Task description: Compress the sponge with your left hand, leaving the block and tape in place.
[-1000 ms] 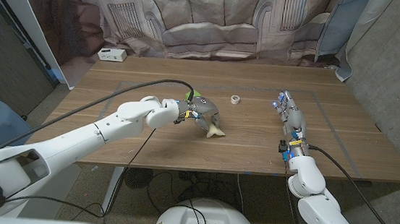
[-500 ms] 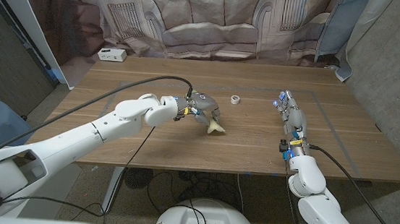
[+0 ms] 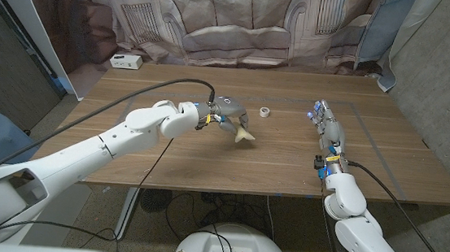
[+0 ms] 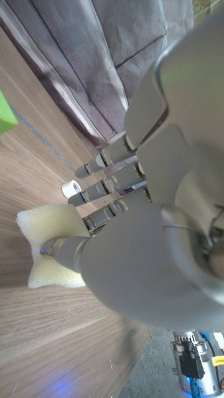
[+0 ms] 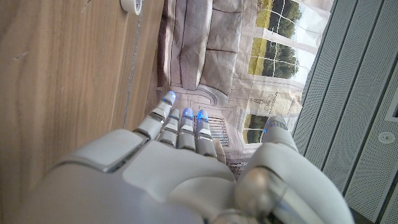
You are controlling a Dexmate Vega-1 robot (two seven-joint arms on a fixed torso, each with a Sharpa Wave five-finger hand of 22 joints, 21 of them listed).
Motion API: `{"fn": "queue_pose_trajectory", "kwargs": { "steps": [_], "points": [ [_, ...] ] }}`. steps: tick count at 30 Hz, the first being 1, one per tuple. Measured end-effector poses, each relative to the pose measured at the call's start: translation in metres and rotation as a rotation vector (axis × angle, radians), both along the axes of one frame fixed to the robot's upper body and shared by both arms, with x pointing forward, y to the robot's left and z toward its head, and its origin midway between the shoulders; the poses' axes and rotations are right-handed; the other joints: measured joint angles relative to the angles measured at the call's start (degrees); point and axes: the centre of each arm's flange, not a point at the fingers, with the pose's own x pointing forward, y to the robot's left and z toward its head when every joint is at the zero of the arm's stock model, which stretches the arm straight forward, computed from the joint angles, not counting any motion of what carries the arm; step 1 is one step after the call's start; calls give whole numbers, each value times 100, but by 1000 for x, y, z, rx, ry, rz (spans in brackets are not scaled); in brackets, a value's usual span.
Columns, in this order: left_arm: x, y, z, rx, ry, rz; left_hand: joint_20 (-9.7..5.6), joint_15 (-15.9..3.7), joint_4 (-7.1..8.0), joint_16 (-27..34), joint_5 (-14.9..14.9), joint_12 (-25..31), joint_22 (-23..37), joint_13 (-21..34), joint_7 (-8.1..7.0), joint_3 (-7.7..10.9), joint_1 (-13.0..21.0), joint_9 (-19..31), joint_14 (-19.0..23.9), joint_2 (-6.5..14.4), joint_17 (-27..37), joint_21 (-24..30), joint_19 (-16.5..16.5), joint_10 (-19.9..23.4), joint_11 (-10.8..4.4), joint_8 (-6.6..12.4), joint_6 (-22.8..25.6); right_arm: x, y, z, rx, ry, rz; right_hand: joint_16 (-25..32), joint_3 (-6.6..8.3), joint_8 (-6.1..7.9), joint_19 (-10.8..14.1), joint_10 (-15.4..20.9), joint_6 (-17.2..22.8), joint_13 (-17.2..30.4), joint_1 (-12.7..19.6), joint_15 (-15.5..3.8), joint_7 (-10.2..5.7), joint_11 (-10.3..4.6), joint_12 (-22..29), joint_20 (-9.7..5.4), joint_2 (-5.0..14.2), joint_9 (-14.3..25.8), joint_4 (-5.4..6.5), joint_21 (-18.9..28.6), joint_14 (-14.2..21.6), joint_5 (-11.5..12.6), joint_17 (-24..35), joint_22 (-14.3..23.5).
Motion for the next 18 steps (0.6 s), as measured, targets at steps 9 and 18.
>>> {"fn": "queue_pose_trajectory", "kwargs": {
  "steps": [9, 18],
  "points": [
    [-7, 0, 8, -2, -31, -1, -83, -10, 15, -21, -16, -27, 0, 51, -11, 15, -32, 3, 14, 31, 7, 0, 83, -15, -15, -39, -53, 2, 0, 0, 1, 0, 2, 0, 0, 0, 0, 0, 0, 0, 0, 0, 0, 0, 0, 0, 0, 0, 0, 0, 0, 0, 0, 0],
    [-15, -2, 16, -3, -59, -13, -312, -132, -30, 99, -39, -47, 27, 157, -11, 62, -28, 3, 404, 34, 51, 172, 565, -45, -45, -40, -53, 3, -1, 0, 2, -3, 6, 0, 0, 0, 0, 0, 0, 0, 0, 0, 0, 0, 0, 0, 0, 0, 0, 0, 0, 0, -1, 0]
  ]
}}
